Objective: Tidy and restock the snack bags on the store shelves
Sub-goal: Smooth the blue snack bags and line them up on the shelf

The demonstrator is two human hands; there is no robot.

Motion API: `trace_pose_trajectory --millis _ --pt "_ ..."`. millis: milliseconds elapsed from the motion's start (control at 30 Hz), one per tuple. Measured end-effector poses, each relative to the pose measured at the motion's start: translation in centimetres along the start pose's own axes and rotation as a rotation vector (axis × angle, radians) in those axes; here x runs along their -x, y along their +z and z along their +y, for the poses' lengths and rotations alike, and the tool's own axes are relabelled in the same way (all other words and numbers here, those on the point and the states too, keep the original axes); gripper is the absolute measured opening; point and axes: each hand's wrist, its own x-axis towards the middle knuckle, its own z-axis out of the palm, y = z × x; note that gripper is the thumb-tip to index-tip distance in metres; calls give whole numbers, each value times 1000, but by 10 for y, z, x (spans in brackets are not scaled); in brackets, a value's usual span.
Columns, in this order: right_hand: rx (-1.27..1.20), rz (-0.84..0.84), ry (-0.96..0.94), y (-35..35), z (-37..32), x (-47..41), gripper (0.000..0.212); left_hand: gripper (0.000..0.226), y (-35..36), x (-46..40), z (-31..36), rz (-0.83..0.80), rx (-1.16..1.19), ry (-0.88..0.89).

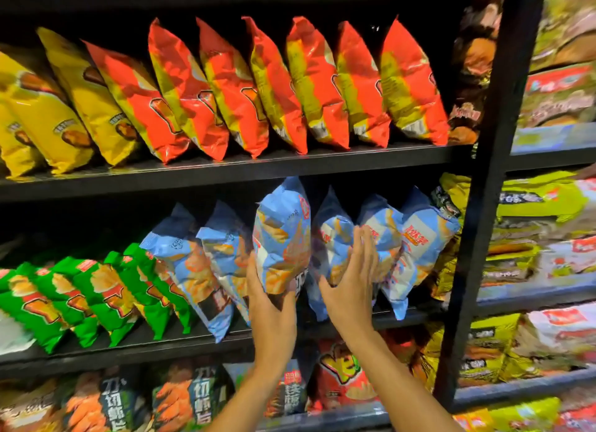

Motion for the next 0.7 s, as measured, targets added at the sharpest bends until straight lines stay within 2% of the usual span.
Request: trace_pose_trajectory --millis 167,233,367,533,700 --pt "90 108 -67 25 7 2 102 89 22 -13 -22 33 -54 72" --pt "33 134 -91 30 12 4 100 90 28 -18 -28 25 -71 119" --pt "-109 118 -14 32 17 5 98 93 38 -28 -38 19 -94 168" --pt "-136 198 -55 31 19 7 83 102 42 -25 -78 -126 -276 150" --pt "-150 234 -81 30 19 10 86 101 36 -20 -92 -214 -289 201"
